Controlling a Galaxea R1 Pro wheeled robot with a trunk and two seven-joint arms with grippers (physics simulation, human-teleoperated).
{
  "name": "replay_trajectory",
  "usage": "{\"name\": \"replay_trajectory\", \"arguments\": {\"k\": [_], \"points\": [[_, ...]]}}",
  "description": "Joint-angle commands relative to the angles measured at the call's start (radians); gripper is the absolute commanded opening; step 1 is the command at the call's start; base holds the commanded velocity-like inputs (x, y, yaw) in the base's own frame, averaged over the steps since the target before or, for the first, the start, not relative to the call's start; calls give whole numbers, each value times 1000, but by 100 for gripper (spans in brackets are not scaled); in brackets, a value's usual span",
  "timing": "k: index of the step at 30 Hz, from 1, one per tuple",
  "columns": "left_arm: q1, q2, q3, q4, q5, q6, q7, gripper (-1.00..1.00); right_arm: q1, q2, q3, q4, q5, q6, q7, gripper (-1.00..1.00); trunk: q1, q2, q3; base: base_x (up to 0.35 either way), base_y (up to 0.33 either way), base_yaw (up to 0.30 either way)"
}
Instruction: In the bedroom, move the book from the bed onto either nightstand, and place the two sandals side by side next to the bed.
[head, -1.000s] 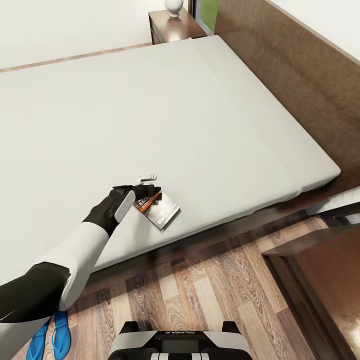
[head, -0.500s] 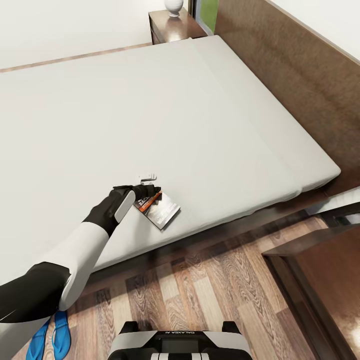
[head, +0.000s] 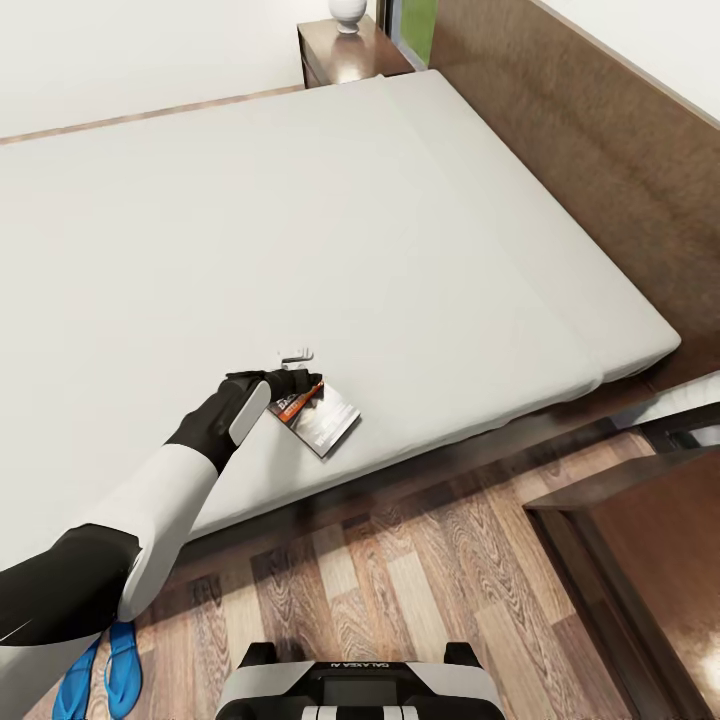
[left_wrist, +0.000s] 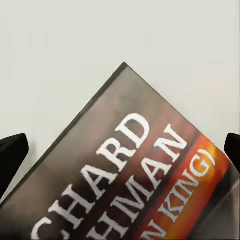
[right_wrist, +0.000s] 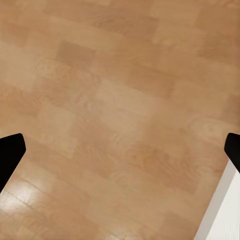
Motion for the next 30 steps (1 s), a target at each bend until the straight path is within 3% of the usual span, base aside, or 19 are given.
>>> {"name": "replay_trajectory", "arguments": {"k": [1,30], "points": [[0,1,-2,48,9,7,6,100,0,0,8,-2,-1,3,4,100,0,0,0,-75,0,0],[1,1,-6,48,8,5,7,100,0,0,8,-1,-1,3,4,100,0,0,0,-20,-5,0]]}}
